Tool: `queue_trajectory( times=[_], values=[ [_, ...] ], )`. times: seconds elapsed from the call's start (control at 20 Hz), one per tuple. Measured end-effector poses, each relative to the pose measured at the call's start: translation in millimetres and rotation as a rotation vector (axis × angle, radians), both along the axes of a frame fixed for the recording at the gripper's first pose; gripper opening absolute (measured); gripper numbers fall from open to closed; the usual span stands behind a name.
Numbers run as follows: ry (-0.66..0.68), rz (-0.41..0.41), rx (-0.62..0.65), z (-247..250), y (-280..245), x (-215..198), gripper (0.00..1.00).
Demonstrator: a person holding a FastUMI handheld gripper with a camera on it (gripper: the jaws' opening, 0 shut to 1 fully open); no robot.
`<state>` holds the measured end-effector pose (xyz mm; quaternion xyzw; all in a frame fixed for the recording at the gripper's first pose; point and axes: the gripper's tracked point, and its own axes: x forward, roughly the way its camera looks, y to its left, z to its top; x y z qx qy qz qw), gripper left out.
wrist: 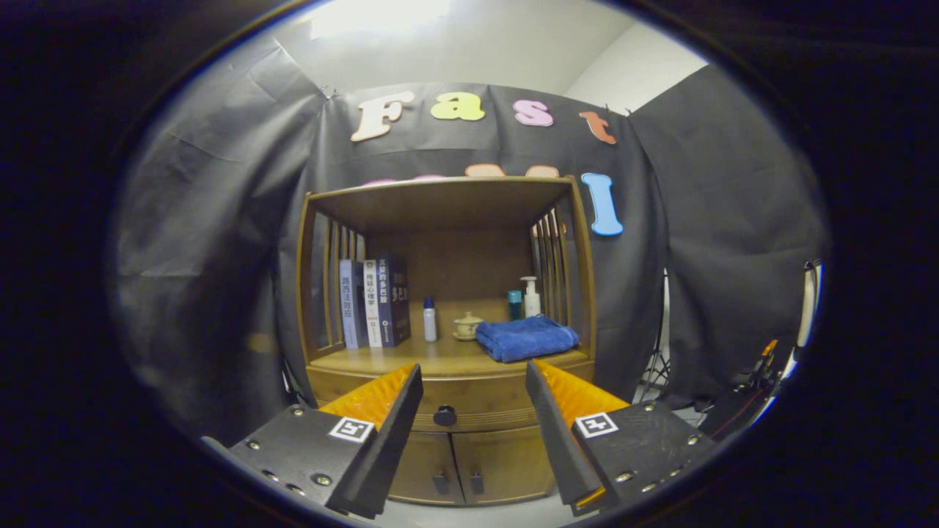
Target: Pull open the drawer, take out the items inside it, and place them on the countertop above the cabinet.
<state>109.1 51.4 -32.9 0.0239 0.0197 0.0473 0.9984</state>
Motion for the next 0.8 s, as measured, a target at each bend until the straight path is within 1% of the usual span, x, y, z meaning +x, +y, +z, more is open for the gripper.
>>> queue_trajectory(
  times=[0.15,0.3,0.4,0.6,0.7,0.8],
  values=[
    [0.06,-0.001,0.01,-21,14,27,0.85],
    [0.092,-0.027,0.045,-41,26,52,0.85],
    [0.128,-0.009,0.067,-59,41,62,0.85],
    [0.198,0.027,0.092,-92,63,82,0.78],
    [0.229,0.052,0.097,-106,71,91,0.78],
    [0.268,0.055,0.094,-125,78,105,0.78]
  ],
)
